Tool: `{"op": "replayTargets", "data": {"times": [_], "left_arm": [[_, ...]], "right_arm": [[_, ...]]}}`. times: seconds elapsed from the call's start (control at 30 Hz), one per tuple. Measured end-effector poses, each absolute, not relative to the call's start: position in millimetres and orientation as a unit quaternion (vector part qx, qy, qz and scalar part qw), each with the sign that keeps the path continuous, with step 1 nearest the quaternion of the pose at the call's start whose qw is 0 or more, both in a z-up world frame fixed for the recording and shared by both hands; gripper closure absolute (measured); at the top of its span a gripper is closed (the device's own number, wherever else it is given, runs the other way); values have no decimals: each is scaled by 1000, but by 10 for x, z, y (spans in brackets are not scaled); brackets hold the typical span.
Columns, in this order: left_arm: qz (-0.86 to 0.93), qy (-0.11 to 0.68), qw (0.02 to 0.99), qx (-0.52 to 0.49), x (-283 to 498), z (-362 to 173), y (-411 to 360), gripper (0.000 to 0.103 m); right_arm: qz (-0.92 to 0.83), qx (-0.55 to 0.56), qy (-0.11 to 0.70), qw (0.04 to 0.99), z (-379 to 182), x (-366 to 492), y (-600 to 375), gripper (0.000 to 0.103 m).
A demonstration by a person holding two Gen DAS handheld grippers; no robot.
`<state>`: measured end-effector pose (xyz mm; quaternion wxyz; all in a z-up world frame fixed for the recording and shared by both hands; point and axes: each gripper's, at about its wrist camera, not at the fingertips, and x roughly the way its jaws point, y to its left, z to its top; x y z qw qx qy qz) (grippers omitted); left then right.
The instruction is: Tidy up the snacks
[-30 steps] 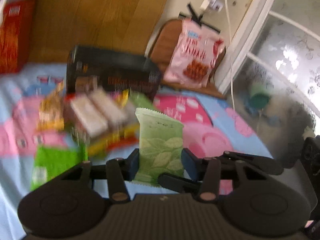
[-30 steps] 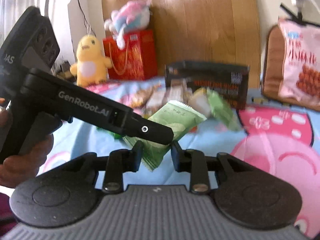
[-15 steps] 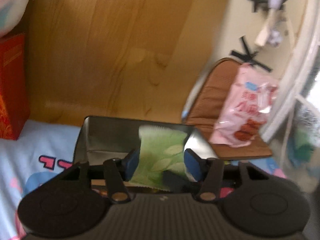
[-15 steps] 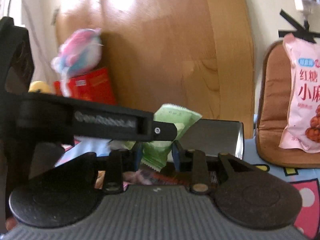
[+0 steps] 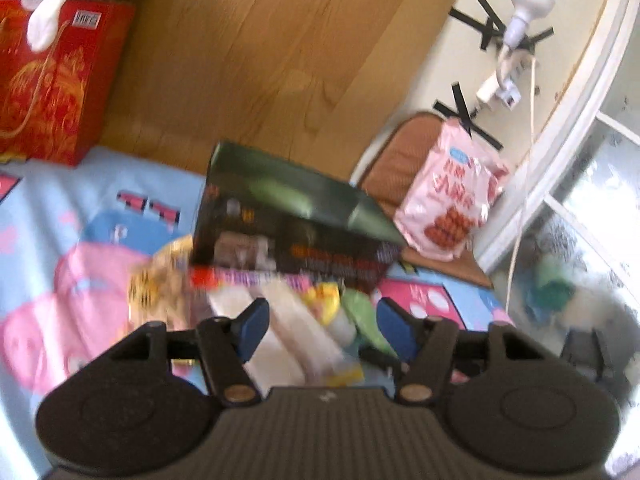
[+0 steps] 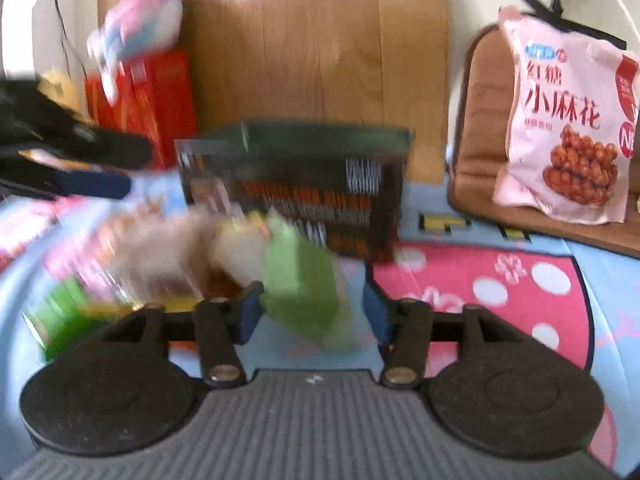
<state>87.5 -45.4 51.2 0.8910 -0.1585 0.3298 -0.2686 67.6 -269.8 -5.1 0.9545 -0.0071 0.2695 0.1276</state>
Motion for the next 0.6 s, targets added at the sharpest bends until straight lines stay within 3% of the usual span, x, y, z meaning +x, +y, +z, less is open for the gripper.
{"op": "replayTargets", "data": {"times": [0.2,0.43,0.6], "left_arm": [[-304,346,876,-147,492,462,-414,42],[-355,369,851,-119,332,359,-635,38],[-371,403,830,-105,351,237,-881,38]], "right_arm": [[145,-17,257,955,48,264,-2753,57],[228,-169,235,930,-77,-672,-2796,50],[124,-52,263,956,-77,-696,-3222,49]]}}
